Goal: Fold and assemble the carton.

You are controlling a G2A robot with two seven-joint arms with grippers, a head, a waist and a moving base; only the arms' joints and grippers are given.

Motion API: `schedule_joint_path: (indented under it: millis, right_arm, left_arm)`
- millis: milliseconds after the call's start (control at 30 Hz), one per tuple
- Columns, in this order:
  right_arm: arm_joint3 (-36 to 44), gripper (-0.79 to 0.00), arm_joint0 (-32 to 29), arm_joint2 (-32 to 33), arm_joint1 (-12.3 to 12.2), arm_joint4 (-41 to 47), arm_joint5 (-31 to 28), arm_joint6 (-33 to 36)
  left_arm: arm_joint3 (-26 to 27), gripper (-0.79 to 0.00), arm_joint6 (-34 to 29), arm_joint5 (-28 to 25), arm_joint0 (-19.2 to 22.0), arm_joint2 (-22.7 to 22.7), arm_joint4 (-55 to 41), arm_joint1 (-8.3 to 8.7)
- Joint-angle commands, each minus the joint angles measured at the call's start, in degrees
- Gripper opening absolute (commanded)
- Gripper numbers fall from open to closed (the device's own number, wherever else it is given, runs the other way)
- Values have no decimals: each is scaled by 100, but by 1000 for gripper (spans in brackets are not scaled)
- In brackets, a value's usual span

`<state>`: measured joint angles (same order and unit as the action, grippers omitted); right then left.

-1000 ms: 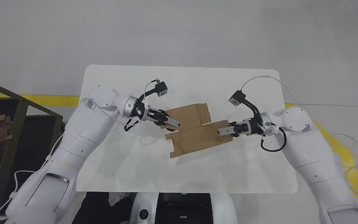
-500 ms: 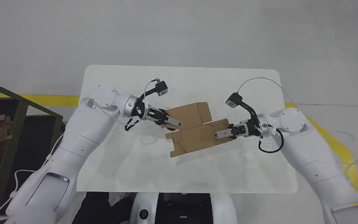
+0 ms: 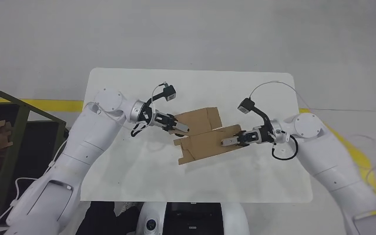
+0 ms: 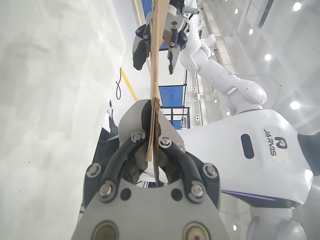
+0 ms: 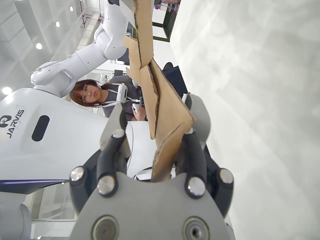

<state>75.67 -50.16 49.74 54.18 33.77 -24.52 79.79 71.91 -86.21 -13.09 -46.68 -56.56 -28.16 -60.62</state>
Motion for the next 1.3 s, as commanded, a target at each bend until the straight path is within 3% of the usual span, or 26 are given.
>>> schedule_joint_path:
  millis: [0, 200, 333, 667, 700, 733, 767, 1267]
  right_arm:
    - [3, -539, 32, -64, -18, 2, -18, -19]
    - [3, -610, 135, -262, -72, 49, -69, -70]
    - [-40, -785, 213, -384, -97, 140, -70, -70]
    - [-102, -785, 366, -640, -138, 353, -56, -56]
    - [-116, -785, 379, -660, -141, 374, -53, -53]
    - [-128, -785, 392, -681, -143, 389, -47, -47]
    - [-141, -785, 405, -698, -145, 409, -47, -47]
    - [-381, -785, 268, -583, -224, 783, -169, -171]
  left_arm:
    - [-14, -785, 6, 17, 7, 9, 18, 0]
    - [-59, -785, 23, 69, 27, 43, 37, -6]
    - [-77, -785, 22, 66, 44, 63, 36, -12]
    - [-89, -785, 25, 12, 48, 62, -32, -17]
    - [-87, -702, 27, 0, 44, 55, -61, -18]
    - [-87, -449, 31, -17, 41, 46, -77, -17]
    - [-85, -22, 46, -44, 38, 33, -83, -16]
    - [40, 0, 272, -225, -255, -368, -719, 42]
